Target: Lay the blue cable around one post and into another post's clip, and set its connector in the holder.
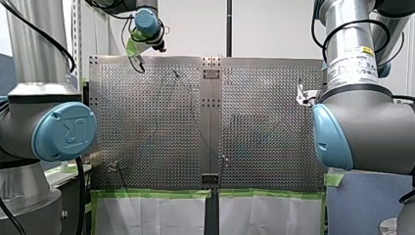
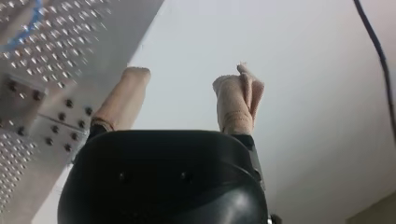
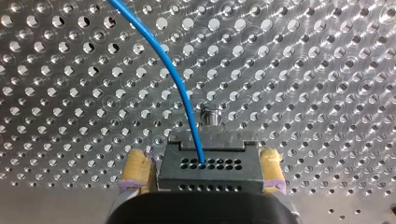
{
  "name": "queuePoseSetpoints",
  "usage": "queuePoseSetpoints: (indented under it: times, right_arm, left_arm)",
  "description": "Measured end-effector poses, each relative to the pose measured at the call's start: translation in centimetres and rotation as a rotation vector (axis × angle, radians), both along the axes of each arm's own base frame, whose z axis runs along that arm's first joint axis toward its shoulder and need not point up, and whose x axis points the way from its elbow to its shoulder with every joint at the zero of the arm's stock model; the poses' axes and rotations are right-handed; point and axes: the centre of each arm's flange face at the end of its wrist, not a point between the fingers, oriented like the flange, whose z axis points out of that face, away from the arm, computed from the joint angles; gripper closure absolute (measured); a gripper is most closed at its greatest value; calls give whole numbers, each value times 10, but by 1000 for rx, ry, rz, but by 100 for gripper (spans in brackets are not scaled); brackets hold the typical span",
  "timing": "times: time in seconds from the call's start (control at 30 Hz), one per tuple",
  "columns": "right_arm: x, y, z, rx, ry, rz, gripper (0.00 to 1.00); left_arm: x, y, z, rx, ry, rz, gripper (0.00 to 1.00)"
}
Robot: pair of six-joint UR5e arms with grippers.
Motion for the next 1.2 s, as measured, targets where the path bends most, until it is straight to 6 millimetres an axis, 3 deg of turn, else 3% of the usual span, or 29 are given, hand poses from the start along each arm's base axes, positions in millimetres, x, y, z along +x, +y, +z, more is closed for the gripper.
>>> queuePoseSetpoints:
  times: [0.5, 0.8, 1.2]
  right_arm:
    - [0, -2, 3, -22, 1, 0, 0]
    - [1, -2, 3, -25, 1, 1, 0]
    - [2, -2, 3, -26, 1, 3, 0]
  left_arm:
    - [-60, 12, 39, 136, 13, -14, 0]
    - [-70, 13, 31, 249, 95, -27, 0]
    - [-65, 9, 5, 407, 241, -51, 0]
